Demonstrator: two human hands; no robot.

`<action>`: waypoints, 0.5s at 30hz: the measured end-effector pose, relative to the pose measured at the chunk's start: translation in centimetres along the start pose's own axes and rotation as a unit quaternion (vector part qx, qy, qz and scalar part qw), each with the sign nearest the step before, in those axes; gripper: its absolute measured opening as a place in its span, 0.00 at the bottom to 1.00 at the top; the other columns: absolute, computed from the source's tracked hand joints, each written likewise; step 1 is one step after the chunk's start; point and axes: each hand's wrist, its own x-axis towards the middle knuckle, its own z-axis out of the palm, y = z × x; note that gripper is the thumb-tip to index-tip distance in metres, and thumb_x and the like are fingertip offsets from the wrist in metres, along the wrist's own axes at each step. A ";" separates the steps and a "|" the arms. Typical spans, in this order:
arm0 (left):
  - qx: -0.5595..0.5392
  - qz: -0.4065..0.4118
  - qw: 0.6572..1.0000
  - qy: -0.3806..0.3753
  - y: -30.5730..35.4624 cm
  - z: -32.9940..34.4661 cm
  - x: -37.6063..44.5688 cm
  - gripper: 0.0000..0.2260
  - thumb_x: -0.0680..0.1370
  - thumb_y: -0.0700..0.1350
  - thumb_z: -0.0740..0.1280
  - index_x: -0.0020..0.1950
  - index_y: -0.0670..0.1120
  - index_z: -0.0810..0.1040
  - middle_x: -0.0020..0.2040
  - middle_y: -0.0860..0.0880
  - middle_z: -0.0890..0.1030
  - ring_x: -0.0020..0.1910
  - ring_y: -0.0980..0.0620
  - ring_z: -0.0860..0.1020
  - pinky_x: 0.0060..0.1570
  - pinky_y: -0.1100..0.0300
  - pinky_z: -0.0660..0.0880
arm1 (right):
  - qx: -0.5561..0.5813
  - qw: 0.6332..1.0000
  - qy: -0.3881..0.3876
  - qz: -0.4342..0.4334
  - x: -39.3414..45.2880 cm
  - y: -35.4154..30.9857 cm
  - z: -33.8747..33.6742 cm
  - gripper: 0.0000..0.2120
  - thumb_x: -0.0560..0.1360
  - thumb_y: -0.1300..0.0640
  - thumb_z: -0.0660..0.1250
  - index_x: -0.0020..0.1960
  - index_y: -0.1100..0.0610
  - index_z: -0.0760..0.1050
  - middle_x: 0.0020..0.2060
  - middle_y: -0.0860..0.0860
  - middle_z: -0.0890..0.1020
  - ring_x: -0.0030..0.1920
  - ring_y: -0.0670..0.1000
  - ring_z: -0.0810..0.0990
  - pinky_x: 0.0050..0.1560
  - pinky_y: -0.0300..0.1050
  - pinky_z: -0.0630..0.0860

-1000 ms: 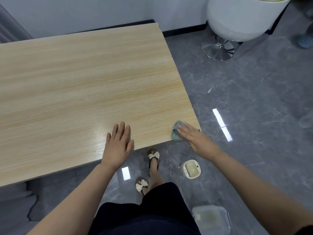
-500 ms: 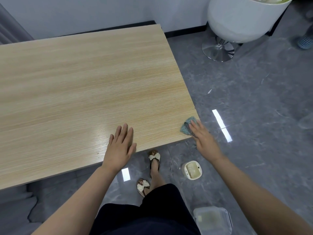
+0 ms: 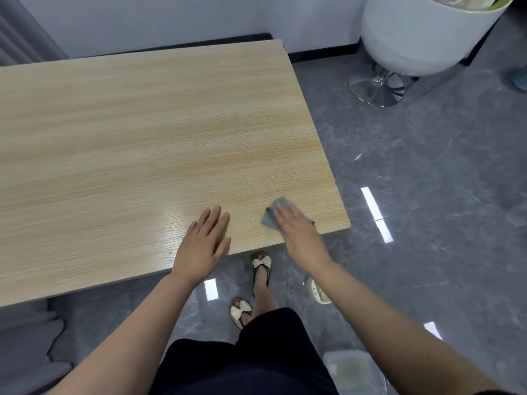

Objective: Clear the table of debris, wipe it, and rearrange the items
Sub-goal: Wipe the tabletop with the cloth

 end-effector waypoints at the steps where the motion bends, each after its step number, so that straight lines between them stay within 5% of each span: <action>1: 0.000 0.001 1.000 0.001 -0.2 -0.1 0.0 0.33 0.74 0.63 0.38 0.77 0.51 0.51 0.75 0.57 0.45 0.73 0.59 0.41 0.73 0.55 0.45 | 0.008 0.997 -0.035 -0.066 -0.3 -1.6 0.6 0.27 0.77 0.67 0.59 0.74 0.58 0.55 0.74 0.53 0.56 0.74 0.52 0.47 0.75 0.55 0.52; 6: 0.027 -0.039 0.999 0.021 -0.7 -0.6 -0.3 0.32 0.74 0.62 0.37 0.77 0.52 0.52 0.76 0.56 0.47 0.74 0.58 0.43 0.73 0.52 0.47 | -0.003 0.964 -0.128 -0.231 2.6 -2.6 -0.4 0.34 0.75 0.69 0.60 0.75 0.51 0.52 0.74 0.46 0.50 0.75 0.47 0.46 0.72 0.45 0.50; 10: 0.038 -0.058 0.997 0.018 -1.1 -0.5 -0.7 0.32 0.74 0.62 0.36 0.77 0.54 0.49 0.76 0.56 0.44 0.74 0.58 0.41 0.73 0.53 0.45 | -0.001 0.999 -0.043 -0.016 6.6 2.3 -3.3 0.41 0.70 0.77 0.58 0.76 0.54 0.49 0.76 0.52 0.51 0.76 0.50 0.47 0.75 0.46 0.50; 12: 0.036 -0.064 0.997 0.021 -1.2 -0.5 -0.8 0.32 0.74 0.62 0.36 0.77 0.54 0.49 0.76 0.56 0.45 0.74 0.57 0.41 0.73 0.53 0.45 | -0.020 0.996 -0.005 0.083 7.3 3.6 -3.5 0.36 0.74 0.74 0.56 0.76 0.57 0.45 0.76 0.54 0.47 0.76 0.53 0.44 0.75 0.44 0.45; 15: 0.031 -0.069 0.997 0.027 -1.3 -0.4 -1.1 0.32 0.74 0.61 0.35 0.77 0.53 0.50 0.76 0.55 0.45 0.74 0.57 0.41 0.73 0.52 0.45 | -0.009 0.996 0.037 0.079 6.2 0.6 -2.0 0.41 0.71 0.77 0.58 0.76 0.56 0.45 0.76 0.54 0.46 0.76 0.53 0.45 0.73 0.45 0.44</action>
